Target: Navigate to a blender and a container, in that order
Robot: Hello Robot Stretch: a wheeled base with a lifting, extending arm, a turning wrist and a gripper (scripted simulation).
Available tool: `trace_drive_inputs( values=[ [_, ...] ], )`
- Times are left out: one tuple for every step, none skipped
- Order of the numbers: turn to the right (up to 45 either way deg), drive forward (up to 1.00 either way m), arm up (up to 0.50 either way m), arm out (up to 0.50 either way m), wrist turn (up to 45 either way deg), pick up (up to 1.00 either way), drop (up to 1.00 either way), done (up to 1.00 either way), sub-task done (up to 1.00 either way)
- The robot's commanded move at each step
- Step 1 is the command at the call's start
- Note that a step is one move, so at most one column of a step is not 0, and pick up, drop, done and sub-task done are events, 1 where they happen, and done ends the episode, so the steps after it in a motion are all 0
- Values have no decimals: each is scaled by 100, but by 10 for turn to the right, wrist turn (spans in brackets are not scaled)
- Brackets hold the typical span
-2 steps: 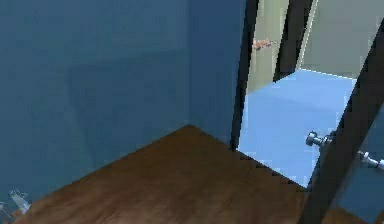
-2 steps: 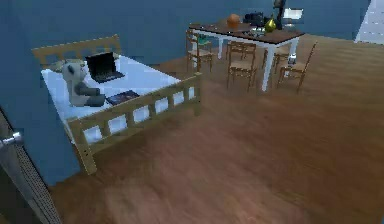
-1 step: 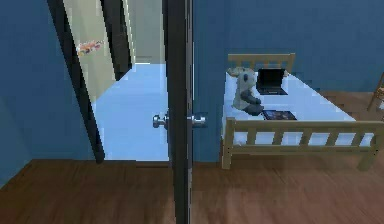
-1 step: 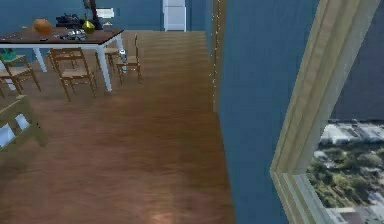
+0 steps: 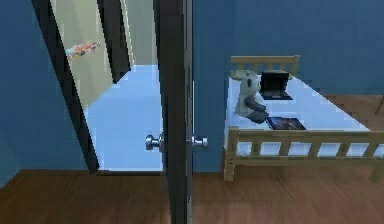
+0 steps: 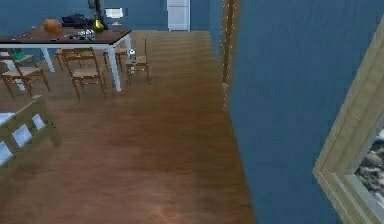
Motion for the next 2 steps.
trace_drive_inputs(
  values=[
    [-450, 0, 0, 0, 0, 0, 0, 0, 0],
    [-420, 0, 0, 0, 0, 0, 0, 0, 0]
  ],
)
